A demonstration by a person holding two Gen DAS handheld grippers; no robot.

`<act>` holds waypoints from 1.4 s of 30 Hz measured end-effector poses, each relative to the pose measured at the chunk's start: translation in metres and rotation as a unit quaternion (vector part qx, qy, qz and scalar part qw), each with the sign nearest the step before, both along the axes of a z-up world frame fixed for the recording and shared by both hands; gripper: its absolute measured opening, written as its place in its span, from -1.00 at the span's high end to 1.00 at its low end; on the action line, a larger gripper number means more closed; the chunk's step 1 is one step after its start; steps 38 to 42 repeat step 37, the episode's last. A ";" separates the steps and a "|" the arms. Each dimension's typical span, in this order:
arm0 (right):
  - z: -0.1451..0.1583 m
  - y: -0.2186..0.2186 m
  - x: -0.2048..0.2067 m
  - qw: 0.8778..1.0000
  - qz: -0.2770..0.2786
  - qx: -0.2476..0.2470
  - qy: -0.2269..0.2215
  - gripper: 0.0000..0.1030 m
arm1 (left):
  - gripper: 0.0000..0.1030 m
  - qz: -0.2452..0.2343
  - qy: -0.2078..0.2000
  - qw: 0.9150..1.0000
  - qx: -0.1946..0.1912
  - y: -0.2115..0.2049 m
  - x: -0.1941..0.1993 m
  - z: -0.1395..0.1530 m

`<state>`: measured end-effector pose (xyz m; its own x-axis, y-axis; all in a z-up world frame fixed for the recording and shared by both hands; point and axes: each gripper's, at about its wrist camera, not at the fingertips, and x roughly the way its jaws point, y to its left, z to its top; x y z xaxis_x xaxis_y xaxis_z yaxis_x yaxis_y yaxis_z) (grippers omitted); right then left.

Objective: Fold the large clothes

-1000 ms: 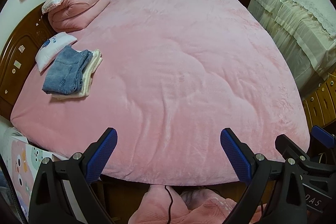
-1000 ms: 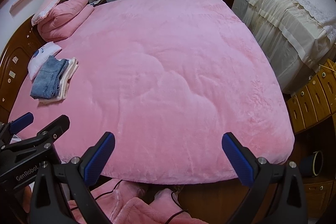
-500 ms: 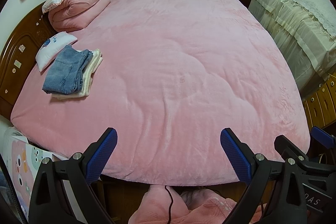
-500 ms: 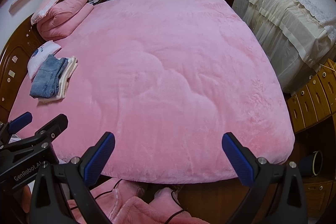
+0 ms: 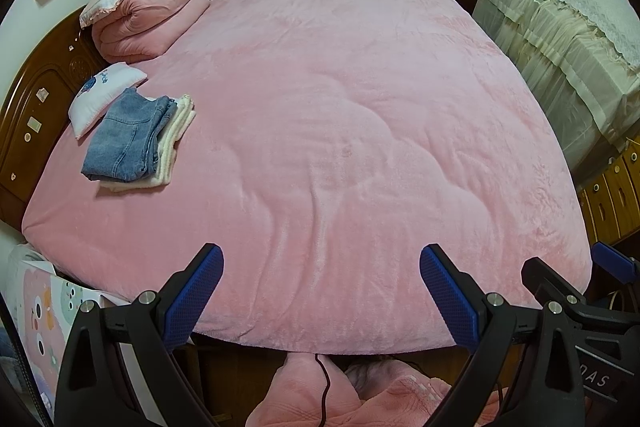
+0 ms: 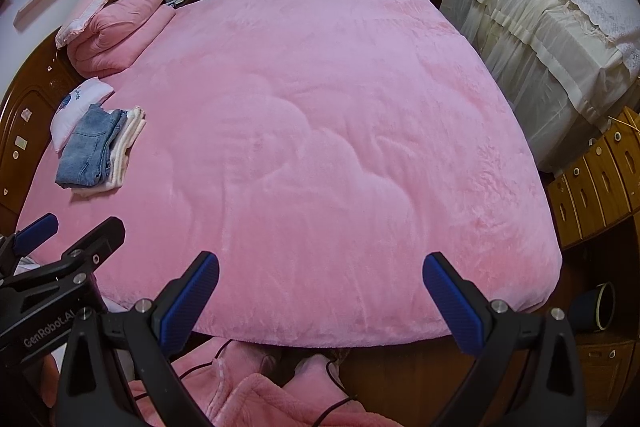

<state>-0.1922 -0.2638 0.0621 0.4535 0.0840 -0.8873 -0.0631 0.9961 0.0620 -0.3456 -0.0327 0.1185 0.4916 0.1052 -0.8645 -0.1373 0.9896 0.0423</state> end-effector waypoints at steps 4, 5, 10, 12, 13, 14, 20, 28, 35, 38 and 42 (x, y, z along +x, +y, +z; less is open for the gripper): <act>0.000 0.000 0.000 1.000 0.000 0.000 0.000 -0.98 | -0.90 -0.001 0.001 1.000 0.001 0.001 0.000 0.000; 0.000 -0.001 0.000 1.000 0.000 0.001 0.001 -0.98 | -0.90 -0.001 0.001 1.000 0.001 0.001 0.000 0.000; -0.003 -0.004 -0.001 1.000 0.000 0.002 0.004 -0.98 | -0.90 -0.002 0.001 1.000 0.001 0.002 0.000 0.000; -0.003 -0.005 0.000 1.000 0.000 0.002 0.004 -0.98 | -0.90 -0.002 0.001 1.000 0.002 0.002 0.000 0.000; -0.003 -0.005 -0.001 1.000 0.001 0.002 0.004 -0.98 | -0.90 -0.002 0.001 1.000 0.002 0.002 0.000 0.000; -0.003 -0.005 -0.001 1.000 0.001 0.002 0.004 -0.98 | -0.90 -0.002 0.001 1.000 0.002 0.002 0.000 0.000; -0.003 -0.004 0.000 1.000 0.000 0.003 0.005 -0.98 | -0.90 -0.003 0.001 1.000 0.003 0.002 0.000 0.000; -0.007 -0.012 0.004 1.000 -0.001 0.007 0.012 -0.98 | -0.90 -0.005 0.003 1.000 0.006 0.003 -0.001 0.000; -0.010 -0.020 0.013 1.000 -0.003 0.013 0.021 -0.98 | -0.90 -0.016 0.004 1.000 0.015 0.005 0.003 0.000; -0.012 -0.023 0.016 1.000 -0.004 0.016 0.025 -0.98 | -0.90 -0.021 0.005 1.000 0.017 0.005 0.006 -0.001; -0.012 -0.023 0.016 1.000 -0.004 0.016 0.025 -0.98 | -0.90 -0.021 0.005 1.000 0.017 0.005 0.006 -0.001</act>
